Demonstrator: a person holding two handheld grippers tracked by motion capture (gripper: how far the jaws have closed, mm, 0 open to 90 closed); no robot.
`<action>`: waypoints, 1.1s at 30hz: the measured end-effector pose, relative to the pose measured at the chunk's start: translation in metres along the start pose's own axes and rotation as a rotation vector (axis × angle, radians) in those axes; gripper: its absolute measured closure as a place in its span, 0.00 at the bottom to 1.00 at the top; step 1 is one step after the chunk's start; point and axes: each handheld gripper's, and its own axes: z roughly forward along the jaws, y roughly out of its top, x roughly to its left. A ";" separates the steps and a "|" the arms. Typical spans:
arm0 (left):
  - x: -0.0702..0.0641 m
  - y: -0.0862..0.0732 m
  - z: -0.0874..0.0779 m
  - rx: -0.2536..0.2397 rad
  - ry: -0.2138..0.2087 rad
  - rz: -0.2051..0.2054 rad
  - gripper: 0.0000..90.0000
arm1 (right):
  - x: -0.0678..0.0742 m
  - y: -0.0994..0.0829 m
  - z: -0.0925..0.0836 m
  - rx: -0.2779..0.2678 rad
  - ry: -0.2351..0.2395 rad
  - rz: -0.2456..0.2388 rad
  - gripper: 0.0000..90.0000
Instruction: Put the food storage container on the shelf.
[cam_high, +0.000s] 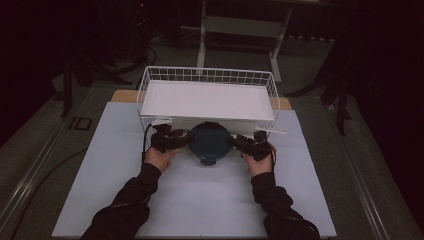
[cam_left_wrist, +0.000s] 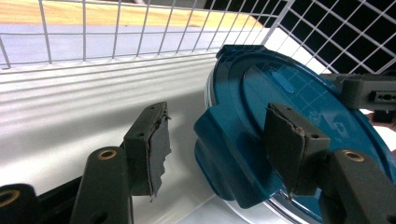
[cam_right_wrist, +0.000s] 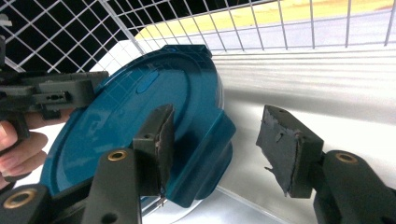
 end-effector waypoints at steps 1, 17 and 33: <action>0.001 0.000 0.000 0.001 -0.004 0.005 0.46 | 0.000 0.000 0.000 -0.001 0.010 0.003 0.51; -0.020 -0.010 -0.024 0.011 -0.115 0.057 0.16 | 0.019 -0.007 -0.022 -0.022 0.029 -0.060 0.48; -0.053 -0.030 -0.071 0.026 -0.229 0.134 0.00 | 0.066 -0.025 -0.039 0.040 0.097 -0.112 0.64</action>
